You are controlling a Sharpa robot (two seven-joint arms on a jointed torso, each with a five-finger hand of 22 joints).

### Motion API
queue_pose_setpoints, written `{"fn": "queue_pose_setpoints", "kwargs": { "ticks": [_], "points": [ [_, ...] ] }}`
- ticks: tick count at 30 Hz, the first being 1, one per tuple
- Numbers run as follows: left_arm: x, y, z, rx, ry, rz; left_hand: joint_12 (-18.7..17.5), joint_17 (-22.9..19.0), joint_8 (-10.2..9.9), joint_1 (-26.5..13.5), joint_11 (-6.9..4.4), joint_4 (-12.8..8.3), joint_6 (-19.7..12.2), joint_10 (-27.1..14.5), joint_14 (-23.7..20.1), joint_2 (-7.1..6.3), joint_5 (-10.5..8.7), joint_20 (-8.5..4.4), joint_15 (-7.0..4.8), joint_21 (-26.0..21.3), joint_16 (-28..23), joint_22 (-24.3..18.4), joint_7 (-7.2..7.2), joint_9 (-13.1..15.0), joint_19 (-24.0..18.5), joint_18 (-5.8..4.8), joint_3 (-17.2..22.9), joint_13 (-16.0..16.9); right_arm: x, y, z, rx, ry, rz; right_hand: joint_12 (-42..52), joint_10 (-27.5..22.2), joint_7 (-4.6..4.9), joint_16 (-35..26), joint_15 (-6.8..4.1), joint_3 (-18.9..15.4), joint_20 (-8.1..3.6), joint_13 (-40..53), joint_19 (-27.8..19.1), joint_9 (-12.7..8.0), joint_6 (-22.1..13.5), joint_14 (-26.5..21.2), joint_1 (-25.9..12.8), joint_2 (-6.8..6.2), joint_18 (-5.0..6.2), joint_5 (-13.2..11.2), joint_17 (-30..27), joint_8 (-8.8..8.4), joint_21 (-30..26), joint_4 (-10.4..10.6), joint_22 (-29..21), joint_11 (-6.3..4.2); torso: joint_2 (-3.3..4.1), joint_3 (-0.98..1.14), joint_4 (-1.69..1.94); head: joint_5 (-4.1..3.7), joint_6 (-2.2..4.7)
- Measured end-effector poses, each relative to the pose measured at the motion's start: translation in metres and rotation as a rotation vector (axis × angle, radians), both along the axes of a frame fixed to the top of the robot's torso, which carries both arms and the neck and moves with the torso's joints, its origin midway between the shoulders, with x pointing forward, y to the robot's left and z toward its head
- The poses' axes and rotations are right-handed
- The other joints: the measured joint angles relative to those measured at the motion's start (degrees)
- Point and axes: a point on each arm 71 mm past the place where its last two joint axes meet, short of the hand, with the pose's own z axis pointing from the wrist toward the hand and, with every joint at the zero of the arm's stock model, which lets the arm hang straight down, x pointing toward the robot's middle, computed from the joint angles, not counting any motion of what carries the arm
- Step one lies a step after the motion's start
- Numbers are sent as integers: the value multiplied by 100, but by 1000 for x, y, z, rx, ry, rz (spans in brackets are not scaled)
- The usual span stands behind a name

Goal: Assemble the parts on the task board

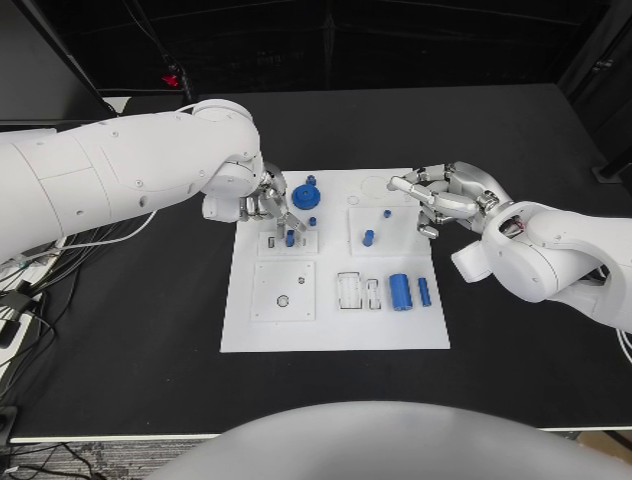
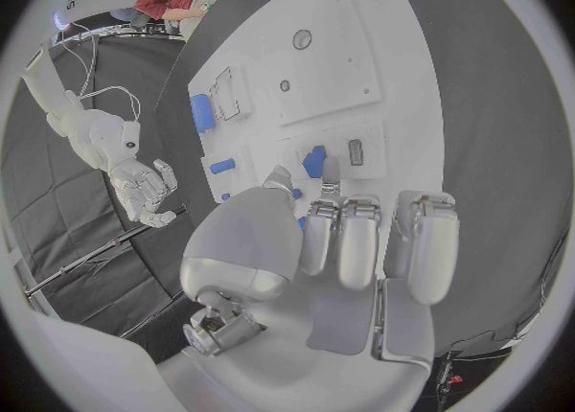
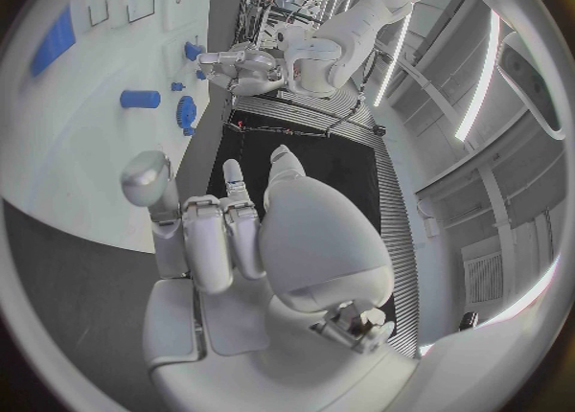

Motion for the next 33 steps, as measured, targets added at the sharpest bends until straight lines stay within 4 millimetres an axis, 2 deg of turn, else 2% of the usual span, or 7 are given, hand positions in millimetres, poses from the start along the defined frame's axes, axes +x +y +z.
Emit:
{"fn": "queue_pose_setpoints", "kwargs": {
  "ticks": [4, 7, 13, 18, 23, 28, 33],
  "points": [
    [1, -1, -3, 4, 7, -1, 0, 0, 0, 75, 0, 0, 0, 0, 0, 52, 14, -12, 0, 0, 0, 0, 0, -8, -13, 0, 0, 3, 0, 1, 0, 0, 0, 1, 1, 0, 0, 0, 0, 0, 0, 1, 0, 0, 0, 0, 0, 0, 0, 0, 0, 0, 0, 0, 0, 0, 0, 0, 0, 1, 0],
    [1, -1, -4, 7, 13, -2, 2, 0, 0, 197, -20, 0, 0, -20, 0, 59, 166, -21, 0, 0, 0, 0, 0, -29, -21, 0, 0, 12, 0, 1, 0, 0, 0, 1, 2, 0, 0, 0, 0, 0, 0, 1, 0, 0, 0, 0, 0, 0, 0, 0, 0, 0, 0, 0, 0, 0, 0, 0, 0, 1, 0],
    [1, -1, -6, 10, 19, -4, -5, 0, 0, 250, -19, -7, 0, -21, 0, 112, 233, -21, 1, 0, 0, 0, 0, -46, -21, -1, 13, 17, 0, 0, 0, 0, 0, 1, 8, 0, 0, 0, 0, 0, 0, 3, 0, 0, 0, 0, 0, 0, 0, 0, -1, 0, 0, 0, 0, 0, 0, 3, 0, -9, 0],
    [0, -3, -7, 10, 20, -5, -8, 0, 0, 438, -22, -9, 21, -18, -18, 149, 423, -21, -14, 0, 0, 0, -21, -80, -21, 0, 92, 31, 0, 1, 0, 0, 0, 1, 11, 0, 0, 0, 0, 0, 0, 5, 0, -1, 0, 0, 0, 0, 0, 0, -1, 7, 0, 0, 0, 0, -1, 2, 0, -12, 0],
    [1, -3, -7, 10, 19, -3, -8, 0, 0, 584, -40, -21, 21, 0, 1, 142, 535, -21, -30, 0, 0, 0, -21, -97, -21, 0, 122, 32, 0, 1, 0, 0, 0, 1, 18, 0, 0, 0, 0, 0, 0, 4, 0, -1, 0, 0, 16, 16, 0, 0, -1, 22, 0, 0, 0, 0, -1, 2, 0, -12, 0],
    [1, -3, -8, 9, 18, -1, -7, 0, 0, 695, -40, -22, 42, 0, 2, 74, 807, -41, -29, 0, 0, 0, -42, -120, -1, -1, 169, 32, 0, 1, 0, 0, 0, 1, -3, 0, 0, 0, 0, 0, 0, 4, 0, -1, 0, 0, 25, 25, 0, 0, -1, 22, 0, 0, 0, 0, -1, 1, -1, -17, 0],
    [2, -5, -8, 2, 12, 2, -3, 0, -23, 695, -39, -1, 42, 0, -11, 74, 889, -41, -42, 0, 0, 0, -42, -136, -1, 0, 180, 32, 0, 1, 0, 0, 1, 1, -4, 0, 0, 0, 0, 0, 0, 4, 0, -1, 0, 0, 26, 26, 0, 0, -2, 22, 0, 0, 0, 0, -1, 2, -1, -25, 0]
  ]
}}
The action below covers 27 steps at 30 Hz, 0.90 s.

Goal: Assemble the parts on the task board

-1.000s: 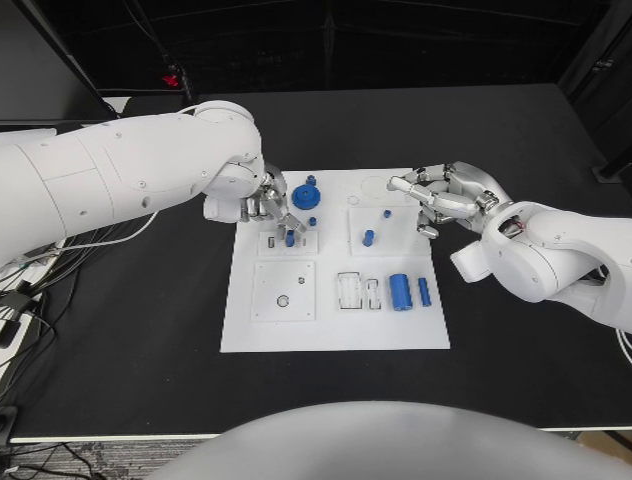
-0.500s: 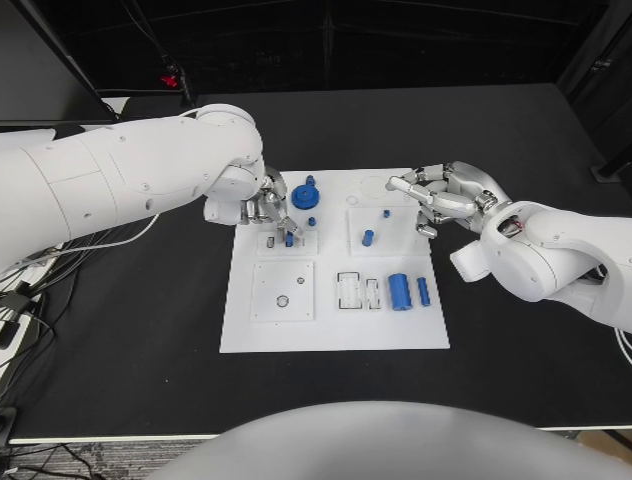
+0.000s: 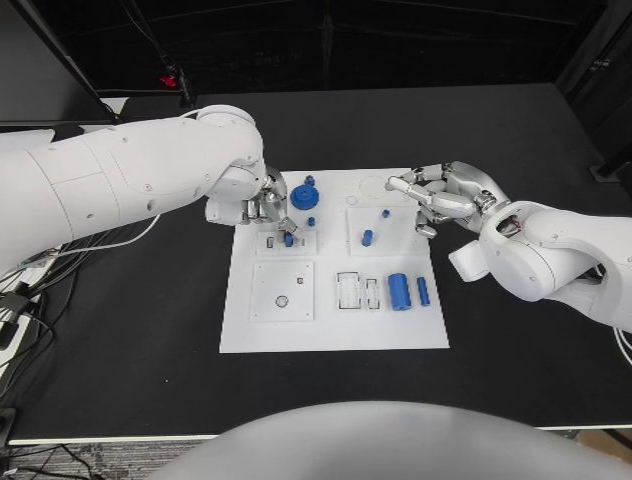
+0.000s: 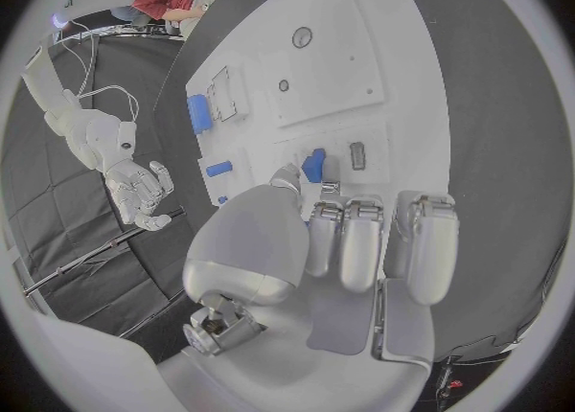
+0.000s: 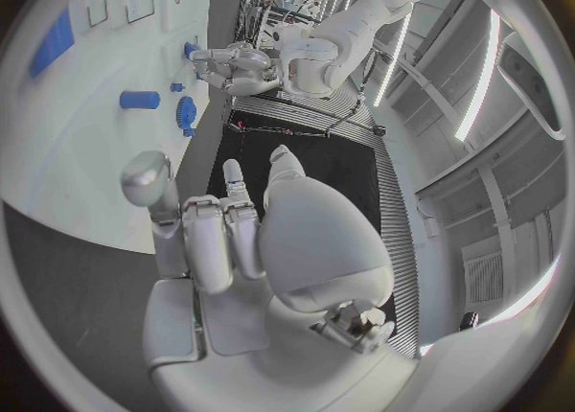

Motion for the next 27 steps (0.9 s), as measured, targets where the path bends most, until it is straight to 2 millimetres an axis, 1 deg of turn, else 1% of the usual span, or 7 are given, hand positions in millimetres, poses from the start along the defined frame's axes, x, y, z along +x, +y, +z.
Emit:
{"fn": "queue_pose_setpoints", "kwargs": {
  "ticks": [10, 15, 17, 18, 21, 23, 27],
  "points": [
    [1, -1, 0, -14, -13, 8, 13, 0, -17, -121, 3, 30, 0, -3, -4, 121, 24, 0, 4, 0, 0, 0, 0, -26, 0, 0, -104, 2, 0, 0, 0, -1, 1, -1, 1, 0, 0, 0, 0, 0, 0, -2, 0, 0, 0, 0, 0, 0, 0, 24, 0, 0, 0, 0, 0, 0, 2, 0, 1, -8, 0],
    [2, -1, 0, -14, -14, 9, 6, 0, -16, -124, 10, 26, 0, -10, -6, 124, 33, 0, 6, 0, 0, 0, 0, -28, 0, 0, -108, 4, 0, 0, 0, -1, 1, -1, 2, 0, 0, 0, 0, 0, 0, -3, 0, 0, 0, 0, 0, 0, 0, 23, -1, 0, 0, 0, 0, 0, 2, 1, 1, -12, 0],
    [2, -1, 0, -13, -14, 8, 2, 0, -17, -122, 10, 20, 0, -10, -6, 122, 97, 0, 6, 0, 0, 0, 0, -36, 0, 0, -102, 4, 0, 0, 0, -1, 2, -1, 2, 0, 0, 0, 0, 0, 0, -3, 0, 0, 0, 0, -1, -1, 0, 23, -1, 0, 0, 0, 0, 0, 2, 1, 1, -13, 0],
    [2, -1, 0, -13, -13, 8, 1, 0, -17, -101, 10, -9, 0, -10, -6, 101, 129, 0, 6, 0, 0, 0, 0, -36, 0, 0, -73, 4, 0, 0, 0, -1, 2, -1, 2, 0, 0, 0, 0, 0, 0, -3, 0, 0, 0, 0, -1, -1, 0, 23, -1, 0, 0, 0, 0, 0, 2, 1, 1, -14, 0],
    [1, -1, 0, -10, -11, 6, -20, 0, -17, 52, -16, -82, 0, -26, -6, -52, 232, 0, 7, 0, 0, 0, 0, -37, 0, 0, 0, 4, 0, 0, 0, -1, 2, -1, 4, 0, 0, 0, 0, 0, 0, -3, 0, -1, 0, 0, -1, -1, 0, 23, -1, 0, 0, 0, 0, 0, 2, 1, 1, -14, 0],
    [1, -1, 0, -8, -9, 5, -23, 0, -17, 104, -24, -86, 0, -18, -6, -103, 252, 0, 7, 0, 0, 0, 0, -37, 0, 0, 4, 4, 0, 0, 0, -1, 2, -1, 5, 0, 0, 0, 0, 0, 0, -3, 0, -1, 0, 0, -1, -1, 0, 23, -1, 0, 0, 0, 0, 0, 2, 1, 1, -16, 0],
    [1, -1, 0, -3, -6, 5, -24, 0, -17, 204, -31, -86, 0, -11, -4, -144, 318, 0, 6, 0, 0, 0, 0, -43, 0, 0, 4, 4, 0, 0, 0, -2, 3, -1, 7, 0, 0, 0, 0, 0, 0, -4, 0, 0, 0, 0, -1, -1, 0, 23, -1, 0, 0, 0, 0, 0, 2, 1, 1, -17, 0]
  ]
}}
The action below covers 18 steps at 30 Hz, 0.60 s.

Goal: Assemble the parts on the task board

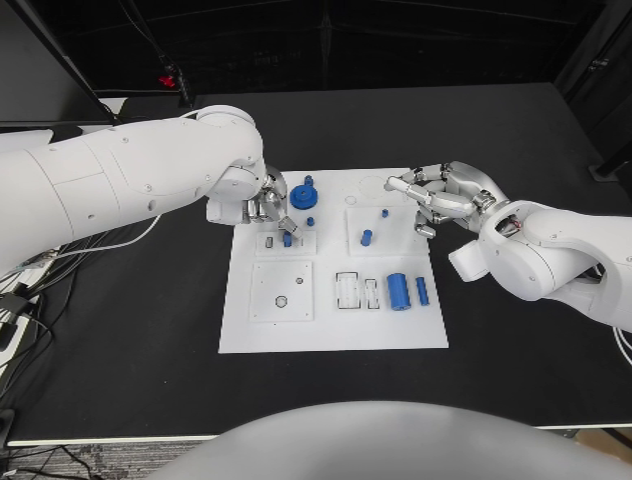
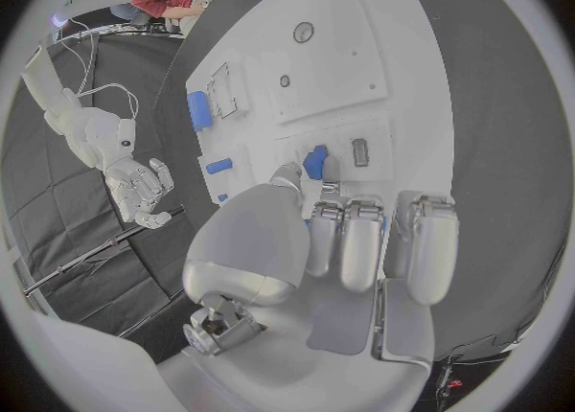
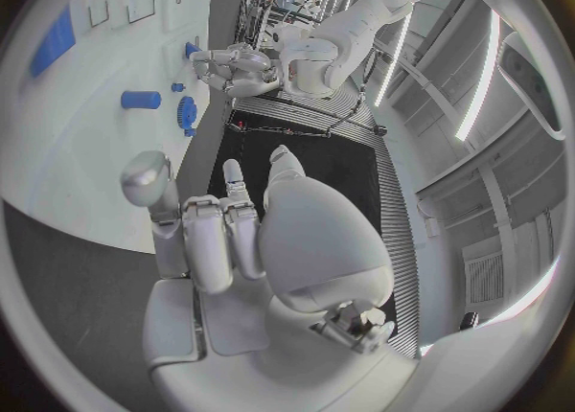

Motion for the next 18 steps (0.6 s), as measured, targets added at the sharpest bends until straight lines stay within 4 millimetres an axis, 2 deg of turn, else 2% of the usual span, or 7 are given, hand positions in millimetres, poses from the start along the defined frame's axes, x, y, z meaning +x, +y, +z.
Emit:
{"fn": "queue_pose_setpoints", "kwargs": {
  "ticks": [5, 10, 14, 18],
  "points": [
    [0, 1, 0, 3, 1, 1, 0, 0, 0, 114, 0, -80, 11, 0, 13, -78, 100, -20, -10, 0, 0, 0, -11, 0, -20, -1, 83, 0, 0, 0, 0, 0, 0, 0, 6, 0, 0, 0, 0, 0, 0, 0, 0, 0, 0, 0, 0, 0, 0, 0, 0, 0, 0, 0, 0, 0, -1, 0, 0, 0, 0],
    [1, 1, 0, 4, 1, 3, -10, 0, 0, 267, 0, -213, -1, 0, -2, -222, 354, -20, -26, 0, 0, 0, -42, 0, -20, -1, 326, -3, 0, 0, 0, 0, 1, 0, 9, 0, 0, 0, 0, 0, 0, 1, 0, 0, 0, 0, 0, 0, 0, 0, 0, 0, 0, 0, 0, 0, -3, 0, 1, -7, 0],
    [1, 1, 0, 2, 0, 3, -22, 0, -5, 364, 0, -292, -2, 0, 5, -318, 662, -20, -34, 0, 0, 0, -40, -7, -20, -1, 570, -28, 0, 0, 0, -1, 1, -1, 11, 0, 21, 0, 0, 0, 0, 1, 0, 0, -21, 0, -1, -1, 0, 0, -1, 0, 0, 0, 0, 0, -3, -1, 1, -10, 0],
    [1, 1, 0, -3, -2, 4, -33, 0, 2, 430, 0, -346, -12, 0, 6, -383, 747, -20, -35, 0, 0, 0, -28, -6, -20, -1, 795, -42, 0, 0, 0, -1, 1, -1, -3, 0, 20, 0, 0, 0, 0, 5, 0, 0, -20, 0, -1, -1, 0, -1, 0, 0, 0, 0, 0, 0, -3, -2, 1, -14, 0]
  ]
}}
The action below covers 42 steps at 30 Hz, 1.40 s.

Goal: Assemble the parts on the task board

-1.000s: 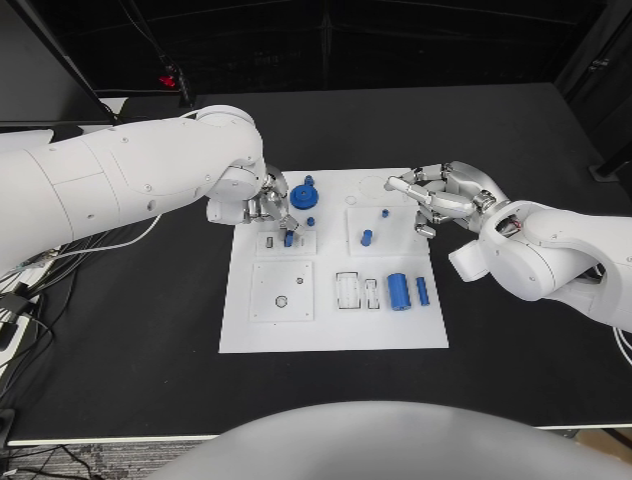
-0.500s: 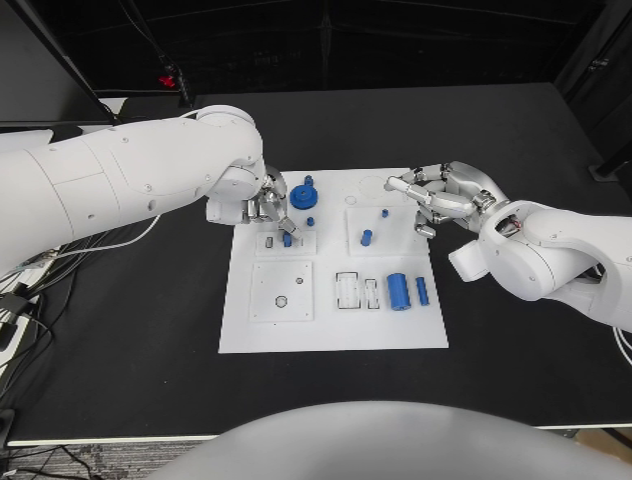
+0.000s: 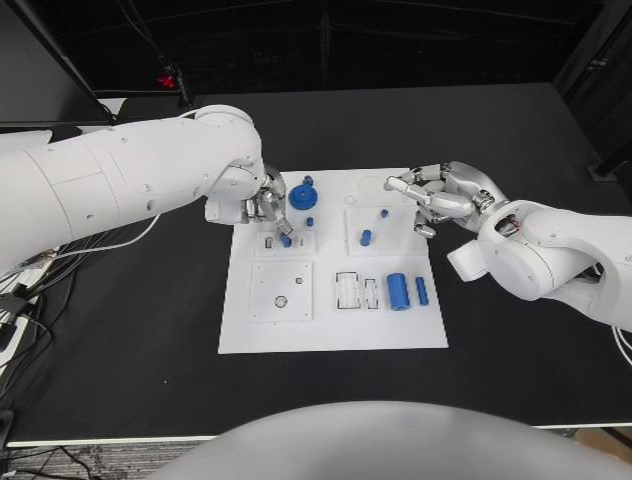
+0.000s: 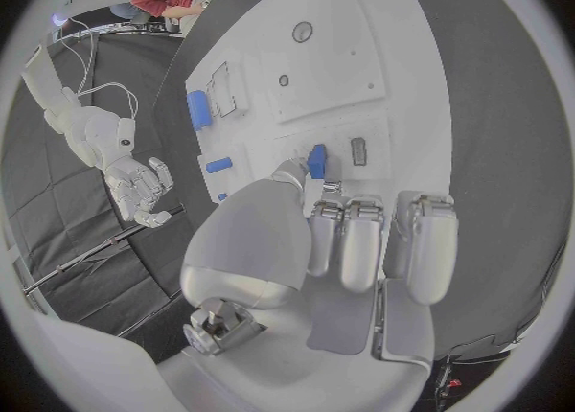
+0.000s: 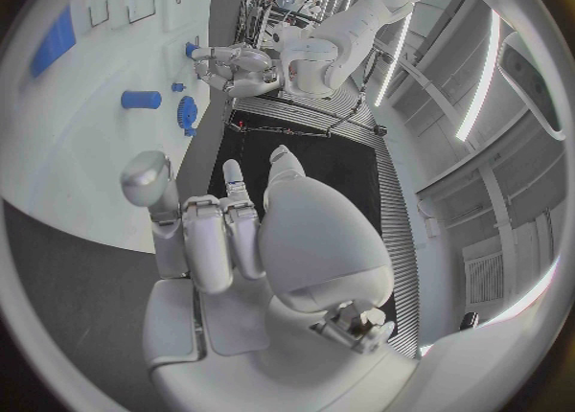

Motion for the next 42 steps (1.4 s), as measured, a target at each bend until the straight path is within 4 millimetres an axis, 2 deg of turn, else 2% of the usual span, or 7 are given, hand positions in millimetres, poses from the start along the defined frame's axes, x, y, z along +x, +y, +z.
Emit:
{"fn": "queue_pose_setpoints", "kwargs": {
  "ticks": [7, 17, 23, 42],
  "points": [
    [0, 0, 1, -13, -6, 0, -8, 0, 15, 68, 1, -41, -15, 0, 0, -68, 1, 0, 0, 0, 0, 0, 17, -16, 0, 0, 274, 7, 0, 0, 0, 0, 0, 0, -5, 0, 0, 0, 0, 0, 0, 0, 0, 0, 0, 0, 0, 0, 0, 0, 0, 0, 0, 0, 0, 0, 0, 1, 0, 0, 0],
    [-2, 6, 0, -52, -23, 6, -6, 0, -6, 128, 8, -79, 15, -8, 1, -127, 1, 0, 1, 0, 0, 0, 30, -21, 0, 0, 392, 22, 1, -1, 0, -1, 1, -2, -4, 0, 0, 0, 0, 0, 0, -3, 0, 0, 0, 0, 0, 0, 0, 0, 0, 0, 0, 0, 0, 0, 0, 2, 5, 3, 0],
    [-3, 10, 1, -81, -37, 13, -6, 0, 9, 212, 10, -134, 65, -9, 1, -212, 0, 0, 2, 0, 0, 0, 79, -22, 0, 0, 479, 14, 1, 0, -1, -2, 2, -2, -2, 0, 0, 0, 0, 0, 0, -3, 0, 0, 0, 0, 2, 2, 0, 0, 0, 0, 0, 0, 0, 0, 0, 2, 5, 13, 0],
    [-14, 32, 3, -180, -79, 84, 11, 0, 9, 217, 11, -112, 85, -11, 2, -216, -3, 0, 5, 0, 0, 0, 99, -22, 0, 0, 518, 21, 1, -2, -1, -4, 3, -7, -5, 0, 0, 0, 0, -17, 0, -4, 0, 0, 0, 0, 24, 24, 0, 0, 0, 24, -23, -17, 0, 0, 2, 5, 4, 9, 0]
  ]
}}
